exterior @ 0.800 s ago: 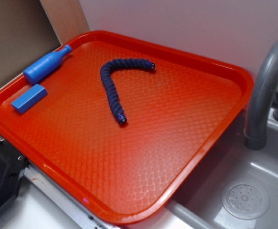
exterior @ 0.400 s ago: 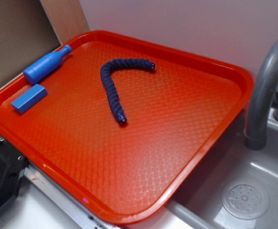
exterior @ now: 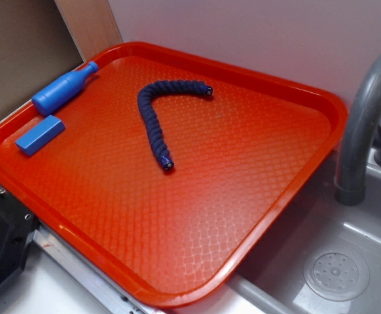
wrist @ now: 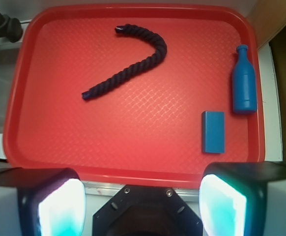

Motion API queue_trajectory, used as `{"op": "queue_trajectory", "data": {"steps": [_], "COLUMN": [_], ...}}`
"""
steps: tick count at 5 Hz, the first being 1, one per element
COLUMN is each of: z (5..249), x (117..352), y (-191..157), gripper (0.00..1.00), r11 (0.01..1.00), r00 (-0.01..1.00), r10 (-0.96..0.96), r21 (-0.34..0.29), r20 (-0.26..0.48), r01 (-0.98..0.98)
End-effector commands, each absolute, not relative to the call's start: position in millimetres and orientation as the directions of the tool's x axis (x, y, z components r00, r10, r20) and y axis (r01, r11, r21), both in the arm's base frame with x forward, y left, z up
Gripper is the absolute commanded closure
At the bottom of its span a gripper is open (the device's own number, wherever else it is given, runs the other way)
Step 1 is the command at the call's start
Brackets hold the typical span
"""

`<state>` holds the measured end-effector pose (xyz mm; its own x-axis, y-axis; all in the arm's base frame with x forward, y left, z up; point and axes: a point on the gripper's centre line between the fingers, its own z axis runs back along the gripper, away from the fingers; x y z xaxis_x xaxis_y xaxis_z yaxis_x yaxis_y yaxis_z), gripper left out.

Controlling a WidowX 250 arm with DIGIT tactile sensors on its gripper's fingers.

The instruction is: Grab the blue block.

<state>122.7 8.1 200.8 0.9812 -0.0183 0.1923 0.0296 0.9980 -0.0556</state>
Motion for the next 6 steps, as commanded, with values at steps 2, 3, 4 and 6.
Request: {"op": "queue_trajectory", "data": {"steps": [2, 3, 4, 6], "z": [100, 68, 51, 29], "x": [175, 180, 182, 184], "y": [102, 112, 113, 101], "gripper": [0.0, 0.0, 0.0, 0.0], "r11": [0.997, 0.993, 0.995, 0.997], "r00": [0.996, 0.999, 1.0, 0.996], "r10": [0.026, 0.003, -0.005, -0.052], "r21": [-0.071, -0.122, -0.103, -0.052], "r20": [0.087, 0.034, -0.016, -0.067], "r01": [-0.019, 0.001, 0.004, 0.048]}}
